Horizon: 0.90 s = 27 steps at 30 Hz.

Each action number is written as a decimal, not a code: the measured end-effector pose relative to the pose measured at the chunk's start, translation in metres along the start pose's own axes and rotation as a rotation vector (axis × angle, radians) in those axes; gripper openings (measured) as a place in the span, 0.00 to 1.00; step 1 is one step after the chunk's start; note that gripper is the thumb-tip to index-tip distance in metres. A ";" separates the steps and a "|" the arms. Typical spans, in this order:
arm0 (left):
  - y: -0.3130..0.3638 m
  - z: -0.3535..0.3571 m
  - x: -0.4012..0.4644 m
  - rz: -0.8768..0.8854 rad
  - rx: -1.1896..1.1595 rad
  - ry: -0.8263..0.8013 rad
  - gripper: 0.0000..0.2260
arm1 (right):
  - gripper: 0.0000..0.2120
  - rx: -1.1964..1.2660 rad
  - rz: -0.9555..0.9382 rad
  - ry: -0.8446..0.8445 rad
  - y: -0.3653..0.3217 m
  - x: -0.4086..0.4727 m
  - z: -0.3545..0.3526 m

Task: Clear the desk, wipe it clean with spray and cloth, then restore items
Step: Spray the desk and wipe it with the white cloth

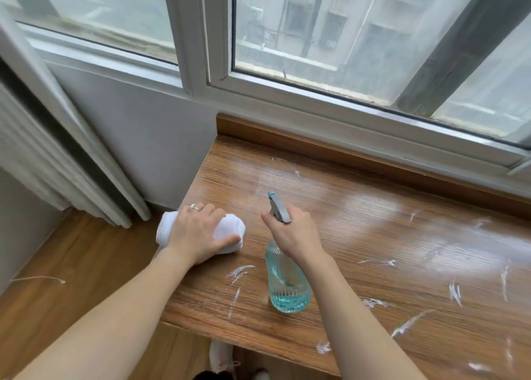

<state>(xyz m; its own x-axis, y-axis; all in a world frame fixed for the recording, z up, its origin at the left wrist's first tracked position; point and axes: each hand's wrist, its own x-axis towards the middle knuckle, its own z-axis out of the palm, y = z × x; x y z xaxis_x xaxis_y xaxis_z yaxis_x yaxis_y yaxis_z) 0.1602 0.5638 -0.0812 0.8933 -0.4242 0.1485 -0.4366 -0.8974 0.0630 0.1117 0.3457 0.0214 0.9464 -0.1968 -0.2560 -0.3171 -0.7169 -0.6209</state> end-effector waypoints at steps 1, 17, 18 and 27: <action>0.003 0.001 -0.011 -0.012 -0.002 0.019 0.31 | 0.16 -0.003 -0.006 0.000 0.001 -0.003 0.000; -0.009 0.002 0.034 0.032 -0.012 -0.059 0.38 | 0.16 0.052 0.080 0.047 0.002 -0.036 0.021; -0.011 0.001 0.043 0.030 -0.011 -0.072 0.40 | 0.16 0.054 0.092 0.056 0.001 -0.041 0.024; -0.017 -0.012 0.051 0.043 0.040 -0.182 0.39 | 0.16 0.041 0.146 -0.096 -0.016 -0.099 0.060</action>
<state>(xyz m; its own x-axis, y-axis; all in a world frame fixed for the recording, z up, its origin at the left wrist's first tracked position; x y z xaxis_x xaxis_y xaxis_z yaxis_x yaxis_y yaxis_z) 0.2118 0.5586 -0.0629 0.8799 -0.4742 -0.0313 -0.4737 -0.8804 0.0211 0.0191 0.4162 0.0123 0.8807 -0.2300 -0.4141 -0.4544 -0.6572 -0.6014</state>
